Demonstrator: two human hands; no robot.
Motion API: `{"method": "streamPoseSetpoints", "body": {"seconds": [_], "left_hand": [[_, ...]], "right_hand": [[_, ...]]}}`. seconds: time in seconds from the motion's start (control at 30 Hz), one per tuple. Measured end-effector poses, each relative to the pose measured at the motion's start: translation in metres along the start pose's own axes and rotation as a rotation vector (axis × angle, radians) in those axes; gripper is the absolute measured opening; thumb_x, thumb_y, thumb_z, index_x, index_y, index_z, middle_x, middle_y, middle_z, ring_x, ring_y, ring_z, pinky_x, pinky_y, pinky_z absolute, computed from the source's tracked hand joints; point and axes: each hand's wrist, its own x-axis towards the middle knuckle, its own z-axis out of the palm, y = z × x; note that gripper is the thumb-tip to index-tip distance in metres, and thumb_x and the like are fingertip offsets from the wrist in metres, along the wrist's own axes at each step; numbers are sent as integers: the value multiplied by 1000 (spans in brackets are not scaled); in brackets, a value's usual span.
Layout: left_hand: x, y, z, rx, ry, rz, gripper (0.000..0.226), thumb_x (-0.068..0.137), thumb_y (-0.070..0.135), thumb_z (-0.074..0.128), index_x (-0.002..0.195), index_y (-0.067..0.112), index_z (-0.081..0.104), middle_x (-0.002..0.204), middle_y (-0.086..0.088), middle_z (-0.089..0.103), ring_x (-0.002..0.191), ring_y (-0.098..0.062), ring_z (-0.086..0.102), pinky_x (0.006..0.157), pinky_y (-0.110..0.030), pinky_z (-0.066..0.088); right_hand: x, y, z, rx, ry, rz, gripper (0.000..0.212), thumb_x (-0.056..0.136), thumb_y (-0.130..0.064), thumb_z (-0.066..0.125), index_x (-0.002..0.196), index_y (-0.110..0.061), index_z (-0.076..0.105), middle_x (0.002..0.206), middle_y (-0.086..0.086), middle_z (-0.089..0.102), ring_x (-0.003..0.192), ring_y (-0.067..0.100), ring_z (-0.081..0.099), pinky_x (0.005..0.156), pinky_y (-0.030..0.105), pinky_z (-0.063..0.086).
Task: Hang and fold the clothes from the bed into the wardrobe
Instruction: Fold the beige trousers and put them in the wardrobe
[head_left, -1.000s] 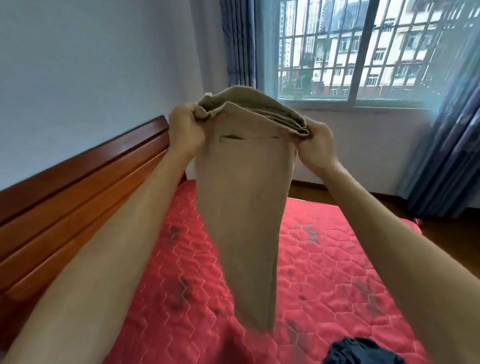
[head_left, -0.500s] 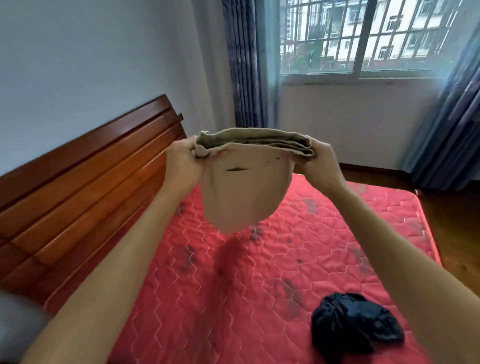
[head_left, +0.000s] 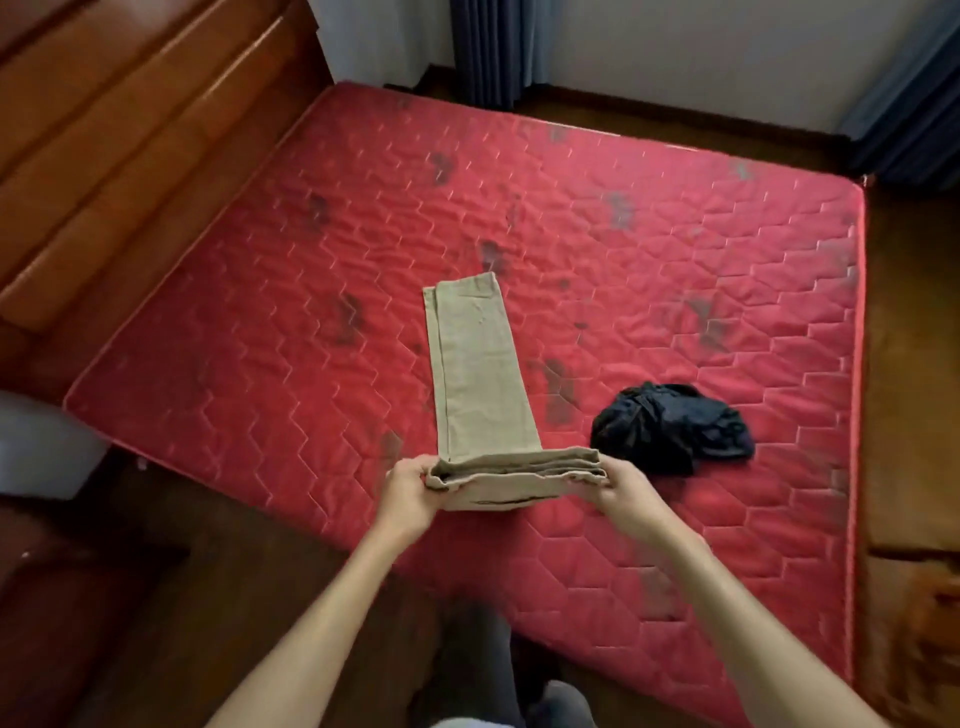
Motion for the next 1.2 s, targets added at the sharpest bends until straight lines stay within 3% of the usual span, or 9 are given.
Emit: {"method": "streamPoseSetpoints", "body": {"seconds": [0.07, 0.17, 0.3, 0.43, 0.63, 0.87, 0.97, 1.07, 1.2], "left_hand": [[-1, -33, 19, -17, -62, -99, 24, 76, 15, 76, 73, 39, 75, 64, 25, 66, 65, 10, 54, 62, -22, 44], [26, -63, 44, -58, -67, -254, 30, 79, 7, 71, 74, 36, 74, 60, 29, 65, 70, 6, 55, 60, -14, 43], [97, -113, 78, -139, 12, -374, 35, 79, 3, 79, 81, 37, 69, 67, 34, 67, 74, 3, 61, 66, -6, 46], [169, -172, 109, -165, 43, -424, 11, 81, 26, 81, 85, 19, 73, 77, 14, 73, 77, -3, 65, 75, -23, 51], [212, -257, 145, 13, 73, -594, 63, 80, 77, 50, 101, 21, 68, 97, -2, 70, 97, -23, 66, 90, -41, 51], [321, -243, 147, -106, 244, -480, 30, 101, 36, 53, 118, 14, 64, 102, 6, 64, 95, -10, 58, 80, -23, 39], [366, -244, 146, -152, 154, -439, 33, 91, 33, 67, 97, 1, 67, 87, -4, 69, 77, -13, 60, 75, -37, 51], [376, -243, 133, -168, 202, -305, 9, 89, 11, 72, 82, 5, 68, 72, 2, 67, 60, 2, 55, 59, -14, 47], [358, -278, 115, -234, 312, -321, 25, 95, 23, 64, 81, 3, 63, 70, -8, 60, 67, -15, 52, 59, -30, 41]], "right_hand": [[10, 26, 18, -56, -82, 83, 26, 89, -19, 72, 91, -45, 69, 87, -29, 73, 83, -13, 64, 79, 20, 49], [54, 61, 38, -123, -85, 189, 9, 81, -46, 70, 88, -42, 73, 82, -19, 75, 80, 2, 69, 77, 33, 55], [145, 117, 70, -231, -1, 300, 52, 67, -74, 51, 97, -37, 72, 83, -6, 75, 83, 20, 68, 76, 39, 54], [221, 157, 98, -218, -15, 418, 34, 89, -50, 61, 102, -19, 67, 97, -2, 70, 92, 22, 62, 75, 32, 42], [258, 231, 137, -282, -58, 580, 41, 90, -45, 60, 117, -14, 61, 111, 6, 68, 108, 28, 61, 85, 35, 45], [360, 210, 133, -148, 237, 279, 36, 95, -42, 58, 122, -18, 59, 113, -3, 63, 106, 16, 57, 90, 33, 46], [405, 194, 138, -184, 293, 250, 32, 96, -33, 60, 119, -12, 59, 114, 4, 63, 106, 22, 58, 91, 37, 45], [422, 184, 139, -104, 402, 194, 12, 95, -21, 60, 101, -11, 64, 96, 4, 67, 91, 22, 61, 82, 34, 45], [419, 185, 144, -41, 369, 211, 8, 92, -21, 67, 91, -13, 67, 83, -8, 67, 79, 11, 60, 69, 16, 38]]}}
